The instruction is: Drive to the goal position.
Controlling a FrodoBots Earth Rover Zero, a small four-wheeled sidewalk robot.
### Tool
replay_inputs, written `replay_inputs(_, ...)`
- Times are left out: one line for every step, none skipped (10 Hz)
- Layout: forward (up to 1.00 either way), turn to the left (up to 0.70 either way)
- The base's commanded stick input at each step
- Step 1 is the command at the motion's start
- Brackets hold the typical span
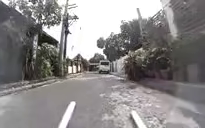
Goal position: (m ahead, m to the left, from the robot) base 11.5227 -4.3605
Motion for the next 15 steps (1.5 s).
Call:
replay_inputs(0.85, 0.0)
replay_inputs(0.85, 0.0)
replay_inputs(0.85, 0.0)
replay_inputs(0.85, 0.0)
replay_inputs(0.85, 0.0)
replay_inputs(0.85, 0.0)
replay_inputs(0.85, 0.0)
replay_inputs(0.85, 0.0)
replay_inputs(0.85, 0.0)
replay_inputs(0.85, 0.0)
replay_inputs(0.85, 0.0)
replay_inputs(0.85, 0.0)
replay_inputs(0.85, 0.0)
replay_inputs(0.85, 0.0)
replay_inputs(0.85, 0.0)
